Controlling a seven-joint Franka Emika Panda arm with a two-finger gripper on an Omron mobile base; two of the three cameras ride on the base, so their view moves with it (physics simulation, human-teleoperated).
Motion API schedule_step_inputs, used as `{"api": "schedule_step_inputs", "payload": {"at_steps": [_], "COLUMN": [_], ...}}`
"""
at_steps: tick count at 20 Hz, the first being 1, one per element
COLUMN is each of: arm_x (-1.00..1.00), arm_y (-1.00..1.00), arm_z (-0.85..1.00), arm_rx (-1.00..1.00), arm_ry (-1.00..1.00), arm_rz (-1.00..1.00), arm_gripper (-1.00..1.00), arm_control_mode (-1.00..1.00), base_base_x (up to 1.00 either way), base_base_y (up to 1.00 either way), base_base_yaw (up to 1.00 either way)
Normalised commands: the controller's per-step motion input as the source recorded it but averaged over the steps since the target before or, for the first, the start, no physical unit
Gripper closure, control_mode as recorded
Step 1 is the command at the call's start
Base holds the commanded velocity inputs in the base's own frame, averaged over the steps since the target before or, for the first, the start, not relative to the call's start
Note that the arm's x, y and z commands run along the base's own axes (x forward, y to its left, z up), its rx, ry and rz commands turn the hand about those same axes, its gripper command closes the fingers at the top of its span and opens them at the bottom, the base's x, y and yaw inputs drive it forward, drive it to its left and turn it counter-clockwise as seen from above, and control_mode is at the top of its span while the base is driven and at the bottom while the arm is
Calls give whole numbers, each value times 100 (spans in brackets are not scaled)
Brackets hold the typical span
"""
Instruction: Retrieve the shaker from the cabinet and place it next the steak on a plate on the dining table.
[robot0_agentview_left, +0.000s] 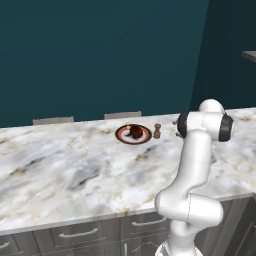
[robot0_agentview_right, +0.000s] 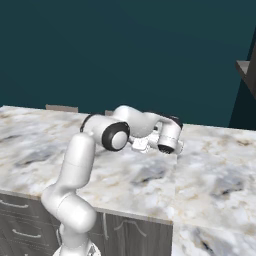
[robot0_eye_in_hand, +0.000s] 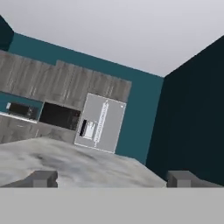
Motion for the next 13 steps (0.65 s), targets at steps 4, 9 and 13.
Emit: {"api": "schedule_step_inputs", "payload": {"at_steps": [4,9,13], "arm_x": [-76,-80,-94], "arm_y": [3,12,24], "arm_z": [98,100,100], "arm_rx": [10,4,0], "arm_ry": [-31,-25,-23], "arm_rz": [0,0,0], "arm_gripper": [-100,-100,-100], "arm_control_mode": [-100,-100,-100], "base_base_x": [0,0,0], "base_base_y": [0,0,0], "base_base_yaw": [0,0,0]}}
